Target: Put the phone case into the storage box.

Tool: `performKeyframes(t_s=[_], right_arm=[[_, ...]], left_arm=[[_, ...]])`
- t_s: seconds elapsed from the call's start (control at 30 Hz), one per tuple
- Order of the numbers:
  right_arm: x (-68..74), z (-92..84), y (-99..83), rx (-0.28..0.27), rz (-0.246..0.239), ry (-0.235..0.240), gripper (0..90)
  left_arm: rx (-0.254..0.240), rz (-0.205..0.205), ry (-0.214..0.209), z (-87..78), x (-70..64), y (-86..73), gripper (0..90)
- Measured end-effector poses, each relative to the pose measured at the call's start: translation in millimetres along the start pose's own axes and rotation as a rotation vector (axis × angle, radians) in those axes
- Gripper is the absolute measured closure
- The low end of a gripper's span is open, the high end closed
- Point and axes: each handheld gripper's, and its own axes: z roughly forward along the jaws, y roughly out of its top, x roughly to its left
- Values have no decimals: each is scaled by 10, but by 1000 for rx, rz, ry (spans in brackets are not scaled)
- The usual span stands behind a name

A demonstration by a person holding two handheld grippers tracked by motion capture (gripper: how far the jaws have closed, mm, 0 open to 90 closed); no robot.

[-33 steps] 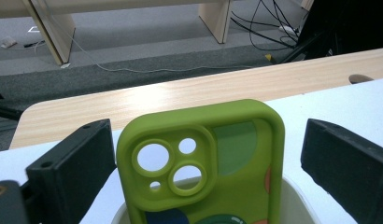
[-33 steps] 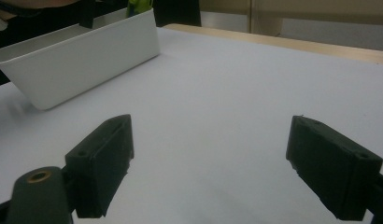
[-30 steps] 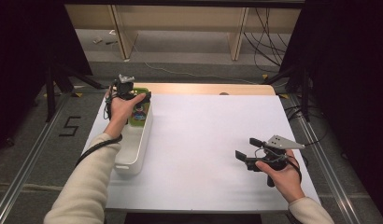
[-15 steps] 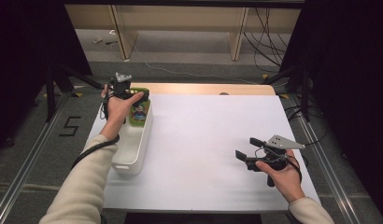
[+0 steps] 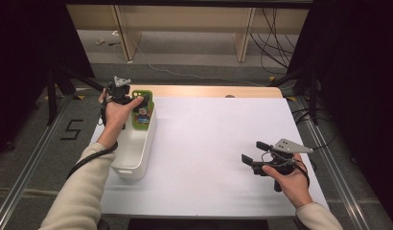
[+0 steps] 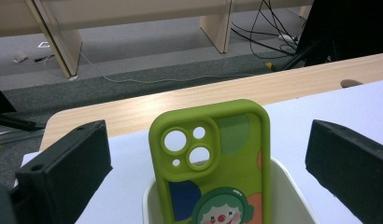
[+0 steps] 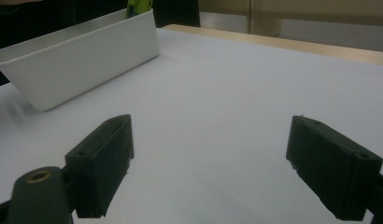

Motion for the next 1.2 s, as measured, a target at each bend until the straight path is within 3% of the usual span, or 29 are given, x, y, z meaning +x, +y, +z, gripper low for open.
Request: performKeyframes(t_s=[0.33,0.87,1.2], right_arm=[[2,-2,1,0,1,-1,160],[1,0,1,-1,1,0,160],[0,0,2,-3,5,-1,160]], left_arm=[[-7,7,-11,-82,-19,1,0],[-40,4,-61,-312,-96,-27,5],[-35,6,-94,-426,-171,-90,6]])
